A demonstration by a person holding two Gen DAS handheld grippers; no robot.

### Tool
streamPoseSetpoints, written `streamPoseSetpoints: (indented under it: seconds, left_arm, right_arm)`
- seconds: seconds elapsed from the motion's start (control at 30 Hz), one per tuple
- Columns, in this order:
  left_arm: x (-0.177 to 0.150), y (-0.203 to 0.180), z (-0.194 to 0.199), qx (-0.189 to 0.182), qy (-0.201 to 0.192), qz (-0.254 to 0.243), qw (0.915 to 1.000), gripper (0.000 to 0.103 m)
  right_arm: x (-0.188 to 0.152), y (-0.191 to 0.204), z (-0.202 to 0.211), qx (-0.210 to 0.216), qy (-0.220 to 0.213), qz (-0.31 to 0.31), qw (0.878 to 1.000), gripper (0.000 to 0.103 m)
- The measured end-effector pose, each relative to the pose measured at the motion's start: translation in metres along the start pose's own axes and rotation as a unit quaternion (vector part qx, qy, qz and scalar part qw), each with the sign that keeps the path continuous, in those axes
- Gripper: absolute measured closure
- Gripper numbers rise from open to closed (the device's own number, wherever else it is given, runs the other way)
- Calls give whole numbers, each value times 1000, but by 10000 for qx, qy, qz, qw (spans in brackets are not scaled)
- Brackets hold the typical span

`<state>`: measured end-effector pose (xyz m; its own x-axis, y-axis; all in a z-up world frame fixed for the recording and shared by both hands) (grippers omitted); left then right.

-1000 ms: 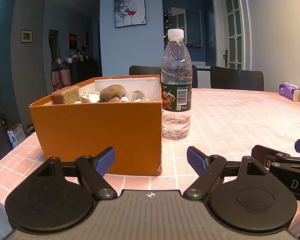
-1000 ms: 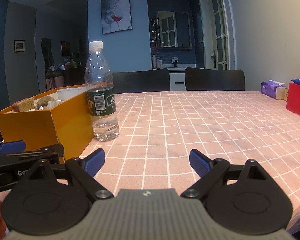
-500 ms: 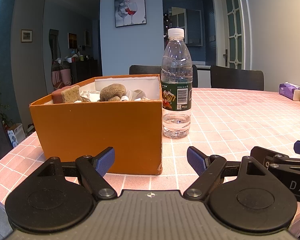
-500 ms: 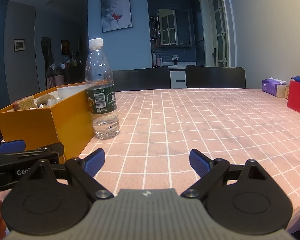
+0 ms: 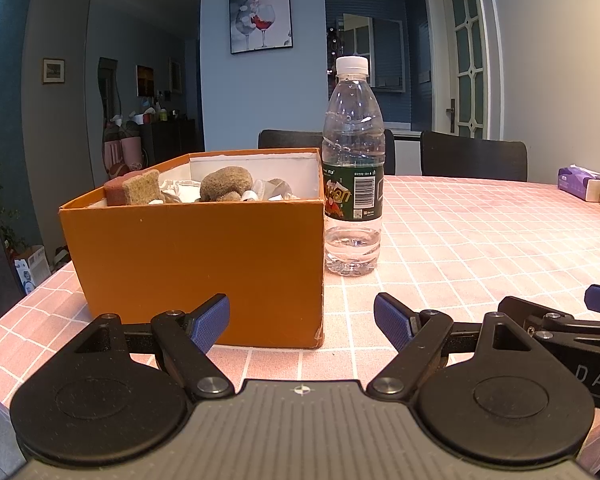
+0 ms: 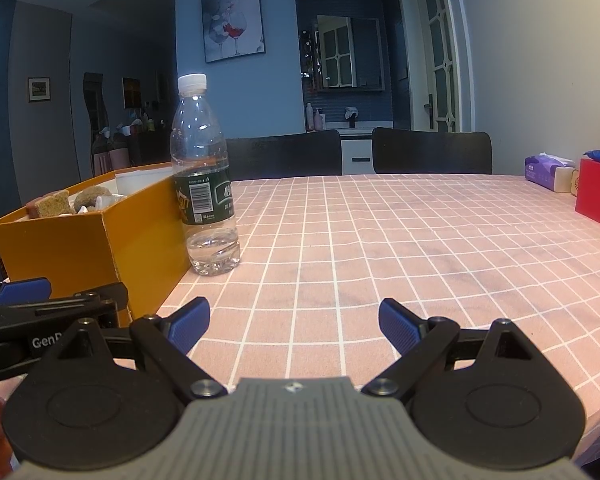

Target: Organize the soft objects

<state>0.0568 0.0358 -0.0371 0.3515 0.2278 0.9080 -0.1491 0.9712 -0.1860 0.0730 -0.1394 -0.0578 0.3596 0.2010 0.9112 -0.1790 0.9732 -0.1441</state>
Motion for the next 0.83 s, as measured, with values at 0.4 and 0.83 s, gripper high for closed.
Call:
streamPoseSetpoints:
  seconds: [0.4, 0.83]
  left_arm:
    - [0, 0, 0, -3, 5, 1, 10000, 7]
    - [-3, -3, 1, -69, 27, -49, 10000, 7]
  right_arm:
    - [-1, 1, 0, 1, 5, -4, 10000, 13]
    - [-2, 1, 0, 2, 31, -26, 10000, 13]
Point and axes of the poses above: each gripper's, at about its wrist camera, not at the fingertips, and z roughly against the way its jaws point, y to its left, x to its top, the point moved 7 cm from there along -z, roughly the way its jaws point, and after that the axes turned 14 degrees about z, right-handed, at the moved point
